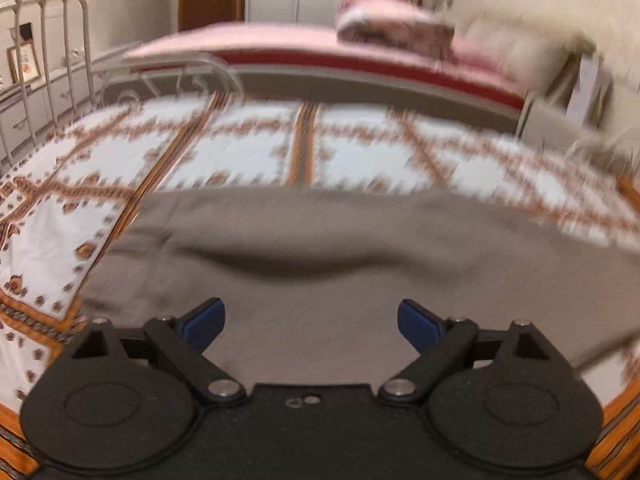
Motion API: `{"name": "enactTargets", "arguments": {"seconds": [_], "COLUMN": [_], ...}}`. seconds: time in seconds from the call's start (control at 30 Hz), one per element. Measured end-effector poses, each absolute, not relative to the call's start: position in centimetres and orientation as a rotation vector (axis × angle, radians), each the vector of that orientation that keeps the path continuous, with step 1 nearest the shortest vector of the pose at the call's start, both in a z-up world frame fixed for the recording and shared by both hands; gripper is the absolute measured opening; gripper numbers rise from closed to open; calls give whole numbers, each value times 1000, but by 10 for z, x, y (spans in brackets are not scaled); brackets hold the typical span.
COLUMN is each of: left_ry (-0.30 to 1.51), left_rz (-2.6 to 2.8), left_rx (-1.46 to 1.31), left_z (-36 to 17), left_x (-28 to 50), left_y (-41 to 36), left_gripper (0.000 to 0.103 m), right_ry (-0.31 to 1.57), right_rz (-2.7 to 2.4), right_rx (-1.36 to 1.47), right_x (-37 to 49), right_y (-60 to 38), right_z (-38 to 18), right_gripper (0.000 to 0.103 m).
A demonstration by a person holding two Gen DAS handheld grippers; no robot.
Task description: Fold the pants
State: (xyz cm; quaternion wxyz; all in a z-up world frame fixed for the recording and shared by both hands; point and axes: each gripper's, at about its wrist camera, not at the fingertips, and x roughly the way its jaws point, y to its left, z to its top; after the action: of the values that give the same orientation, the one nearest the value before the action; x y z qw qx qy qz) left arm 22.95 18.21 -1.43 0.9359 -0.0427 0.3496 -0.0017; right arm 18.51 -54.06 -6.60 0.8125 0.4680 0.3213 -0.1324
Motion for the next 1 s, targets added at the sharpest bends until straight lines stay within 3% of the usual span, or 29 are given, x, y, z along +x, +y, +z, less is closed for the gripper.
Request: {"name": "enactTargets", "arguments": {"seconds": [0.07, 0.13, 0.17, 0.27, 0.53, 0.63, 0.7, 1.0], "left_ry": [697, 714, 741, 827, 891, 903, 896, 847], "left_rz": [-48, -39, -27, -29, -172, -125, -88, -10], "left_rx": [-147, -144, -133, -110, -59, 5, 46, 36], "left_z": [-15, -27, -38, -66, -64, -71, -74, -73], "left_x": [228, 230, 232, 236, 253, 256, 254, 245], "left_y": [144, 97, 70, -8, -162, -189, -198, -204], "left_gripper": [94, 94, 93, 93, 97, 97, 97, 97], "right_ry": [679, 672, 676, 723, 707, 665, 650, 636], "right_rz": [-280, -261, -258, -233, -219, -227, -256, -237], "right_rx": [978, 983, 954, 859, 1027, 1054, 1038, 1120], "right_x": [185, 187, 187, 191, 178, 176, 176, 177], "right_y": [-536, -530, -526, -515, -534, -539, -541, -547], "right_z": [-58, -57, -54, -51, -66, -65, -64, -70], "right_gripper": [23, 55, 58, 58, 57, 55, 43, 42]}}
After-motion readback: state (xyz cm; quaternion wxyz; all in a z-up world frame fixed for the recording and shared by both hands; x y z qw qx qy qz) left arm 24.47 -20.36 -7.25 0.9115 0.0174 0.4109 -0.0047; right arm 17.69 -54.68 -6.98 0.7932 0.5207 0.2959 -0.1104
